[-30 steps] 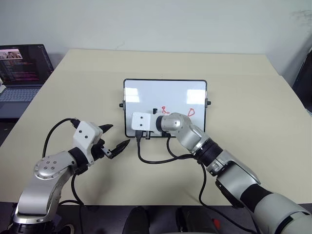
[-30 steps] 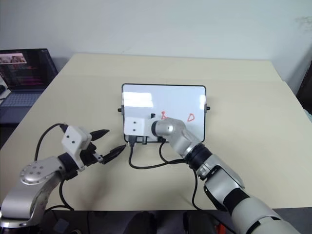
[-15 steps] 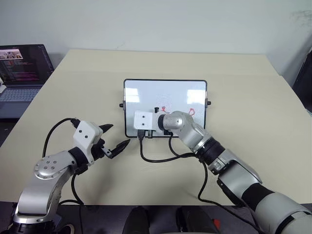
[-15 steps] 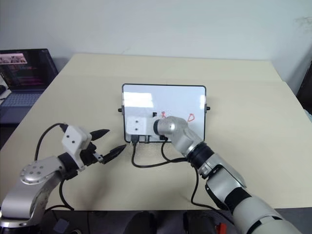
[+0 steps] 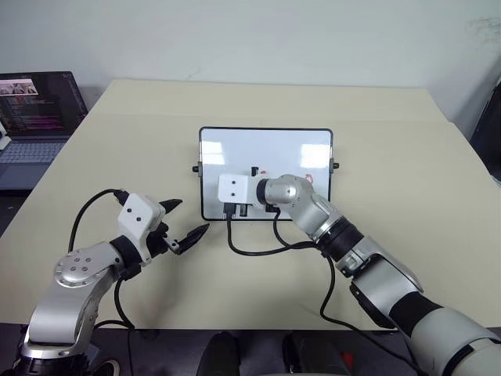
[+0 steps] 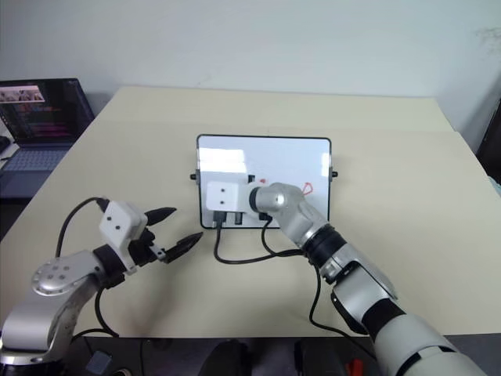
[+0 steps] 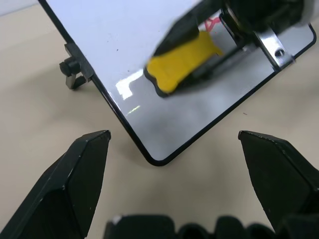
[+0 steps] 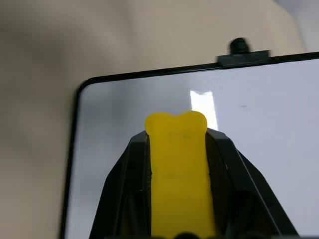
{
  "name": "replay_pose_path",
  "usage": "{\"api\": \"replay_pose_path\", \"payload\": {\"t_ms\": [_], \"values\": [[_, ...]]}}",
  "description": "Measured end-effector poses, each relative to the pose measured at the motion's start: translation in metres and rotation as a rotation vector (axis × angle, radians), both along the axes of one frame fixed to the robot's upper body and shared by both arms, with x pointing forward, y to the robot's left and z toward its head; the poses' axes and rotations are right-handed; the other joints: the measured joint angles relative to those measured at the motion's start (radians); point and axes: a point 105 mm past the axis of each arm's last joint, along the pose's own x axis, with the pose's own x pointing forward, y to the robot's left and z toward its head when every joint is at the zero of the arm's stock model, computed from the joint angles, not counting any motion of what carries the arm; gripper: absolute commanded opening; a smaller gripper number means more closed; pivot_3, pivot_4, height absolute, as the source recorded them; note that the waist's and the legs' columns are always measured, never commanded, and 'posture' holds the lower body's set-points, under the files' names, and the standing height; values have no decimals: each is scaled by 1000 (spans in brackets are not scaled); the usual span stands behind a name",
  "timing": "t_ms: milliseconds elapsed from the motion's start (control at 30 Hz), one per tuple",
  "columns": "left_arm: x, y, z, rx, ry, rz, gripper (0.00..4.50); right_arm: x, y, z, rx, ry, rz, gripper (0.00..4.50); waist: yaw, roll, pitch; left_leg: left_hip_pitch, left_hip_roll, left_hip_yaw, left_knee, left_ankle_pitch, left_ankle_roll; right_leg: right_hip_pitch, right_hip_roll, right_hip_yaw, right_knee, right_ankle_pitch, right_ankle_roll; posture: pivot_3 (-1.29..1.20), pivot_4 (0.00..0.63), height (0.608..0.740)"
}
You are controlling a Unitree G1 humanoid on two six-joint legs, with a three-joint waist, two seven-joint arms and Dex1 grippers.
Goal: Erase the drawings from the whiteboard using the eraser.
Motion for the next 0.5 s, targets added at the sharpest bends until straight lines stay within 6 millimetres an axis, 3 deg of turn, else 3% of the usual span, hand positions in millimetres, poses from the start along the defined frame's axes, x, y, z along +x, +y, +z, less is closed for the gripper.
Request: {"api": "replay_pose_path", "payload": {"t_ms": [200,333,500], "values": [[4,-4,6,-2,-18,-21,4500,7,-5,7,37,-34,-47,1117,2,0,0,0,0,-1,0,0,0,0,0,0,0,0,0,0,150,740],[5,-3,3,-8,-2,-30,4500,13,-20,15,25,-58,-73,1117,4,0,0,0,-1,-1,1,0,0,0,0,-1,0,0,0,0,150,740],[10,-7,5,-11,-4,-45,4500,4,-36,2,-17,3,-73,1117,3,0,0,0,-1,0,0,0,0,1,0,0,0,0,0,0,150,740]]}}
